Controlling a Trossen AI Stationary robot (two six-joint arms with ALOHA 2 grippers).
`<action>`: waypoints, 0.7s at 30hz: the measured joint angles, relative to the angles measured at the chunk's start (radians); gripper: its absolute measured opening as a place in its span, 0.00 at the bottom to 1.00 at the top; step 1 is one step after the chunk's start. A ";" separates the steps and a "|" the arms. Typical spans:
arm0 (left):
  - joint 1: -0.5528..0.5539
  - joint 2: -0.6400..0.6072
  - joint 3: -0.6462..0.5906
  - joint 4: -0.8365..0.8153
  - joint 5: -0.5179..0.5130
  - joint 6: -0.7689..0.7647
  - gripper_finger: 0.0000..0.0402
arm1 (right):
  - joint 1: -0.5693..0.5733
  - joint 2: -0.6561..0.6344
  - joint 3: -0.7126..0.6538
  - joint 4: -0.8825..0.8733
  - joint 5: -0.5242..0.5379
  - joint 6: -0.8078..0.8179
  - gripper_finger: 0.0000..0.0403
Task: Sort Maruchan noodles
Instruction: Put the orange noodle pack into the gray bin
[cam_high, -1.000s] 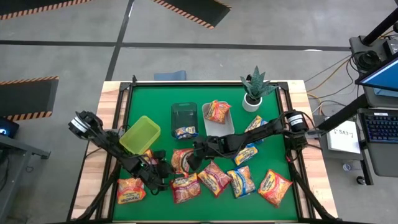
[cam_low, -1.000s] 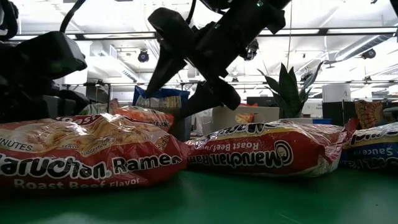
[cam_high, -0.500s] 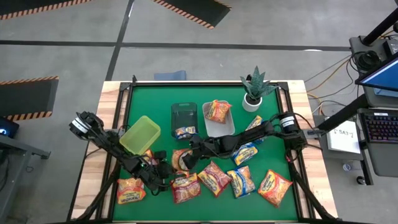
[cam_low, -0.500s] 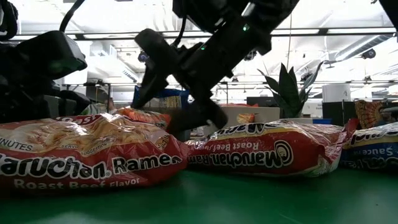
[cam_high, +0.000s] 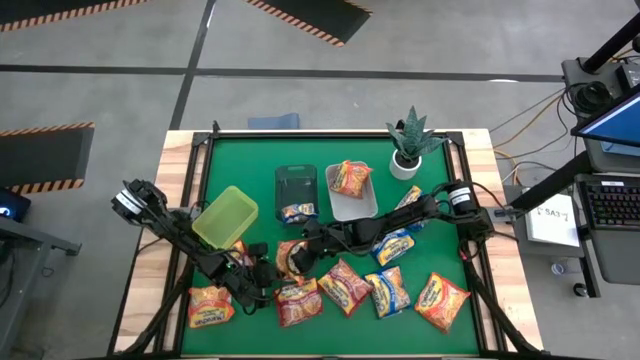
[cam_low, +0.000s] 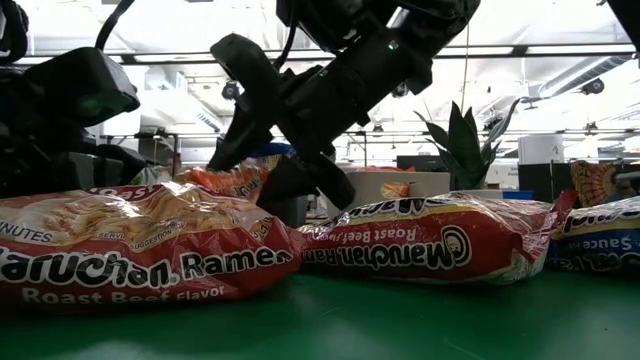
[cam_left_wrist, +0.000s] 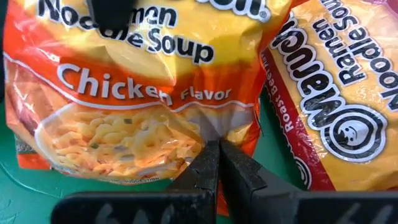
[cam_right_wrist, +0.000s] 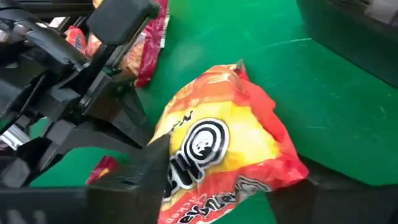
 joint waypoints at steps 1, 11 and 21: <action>0.000 0.000 0.000 0.000 0.000 0.000 0.00 | 0.000 -0.001 0.000 0.000 -0.006 -0.004 0.44; -0.002 -0.045 0.000 -0.010 -0.004 0.061 0.00 | 0.001 -0.052 -0.001 -0.017 -0.016 -0.090 0.27; -0.023 -0.213 0.001 -0.063 -0.007 0.135 0.00 | 0.009 -0.156 -0.001 -0.062 -0.007 -0.201 0.08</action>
